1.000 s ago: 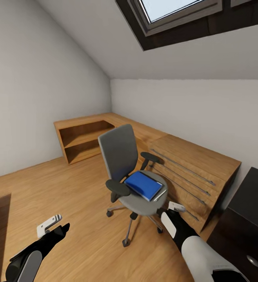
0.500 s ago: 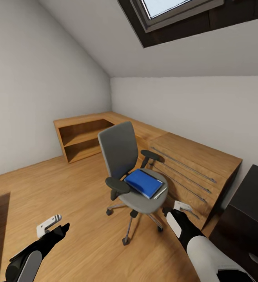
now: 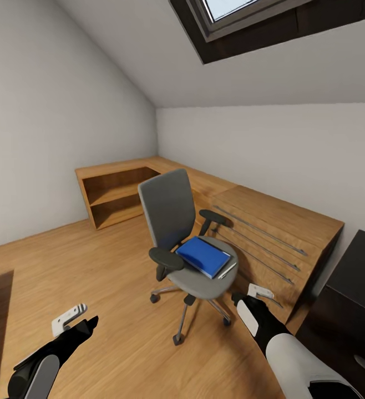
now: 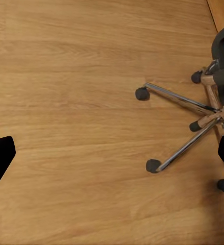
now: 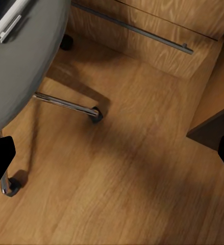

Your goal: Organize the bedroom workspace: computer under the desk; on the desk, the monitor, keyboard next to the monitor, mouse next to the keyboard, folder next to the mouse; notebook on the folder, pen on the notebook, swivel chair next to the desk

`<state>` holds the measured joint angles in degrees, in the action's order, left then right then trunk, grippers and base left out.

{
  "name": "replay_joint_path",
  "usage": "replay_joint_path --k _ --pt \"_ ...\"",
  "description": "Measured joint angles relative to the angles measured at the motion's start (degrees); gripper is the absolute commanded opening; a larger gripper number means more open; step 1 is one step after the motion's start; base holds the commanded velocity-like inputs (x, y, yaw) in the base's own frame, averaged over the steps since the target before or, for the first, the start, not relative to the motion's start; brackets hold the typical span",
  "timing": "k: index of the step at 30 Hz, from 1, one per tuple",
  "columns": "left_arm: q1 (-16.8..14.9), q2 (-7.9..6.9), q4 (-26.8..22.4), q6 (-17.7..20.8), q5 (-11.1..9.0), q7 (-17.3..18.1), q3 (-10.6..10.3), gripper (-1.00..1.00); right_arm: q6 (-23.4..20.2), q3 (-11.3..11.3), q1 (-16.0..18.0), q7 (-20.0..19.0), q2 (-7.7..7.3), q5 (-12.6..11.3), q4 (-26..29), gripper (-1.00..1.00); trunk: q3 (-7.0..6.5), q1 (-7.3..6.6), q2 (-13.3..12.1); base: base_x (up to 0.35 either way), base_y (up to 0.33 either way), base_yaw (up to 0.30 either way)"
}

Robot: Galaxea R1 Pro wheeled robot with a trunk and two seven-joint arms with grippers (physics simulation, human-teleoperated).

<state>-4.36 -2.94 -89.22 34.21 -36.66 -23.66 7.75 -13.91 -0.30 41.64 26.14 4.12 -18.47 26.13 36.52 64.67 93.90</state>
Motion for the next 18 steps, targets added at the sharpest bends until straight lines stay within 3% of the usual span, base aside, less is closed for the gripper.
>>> replay_joint_path --k 10,18 --pt "-0.1 -0.16 0.0 0.0 0.0 0.0 0.1 1.00 0.0 0.0 0.0 0.0 -0.01 0.0 0.2 1.00 0.00 0.00 0.0 0.008 0.000 0.000" --pt "-0.1 -0.19 0.0 -0.2 0.0 0.1 0.1 1.00 0.0 -0.1 0.0 0.0 -0.01 0.0 0.2 1.00 0.00 -0.03 0.0 0.219 0.000 0.000"
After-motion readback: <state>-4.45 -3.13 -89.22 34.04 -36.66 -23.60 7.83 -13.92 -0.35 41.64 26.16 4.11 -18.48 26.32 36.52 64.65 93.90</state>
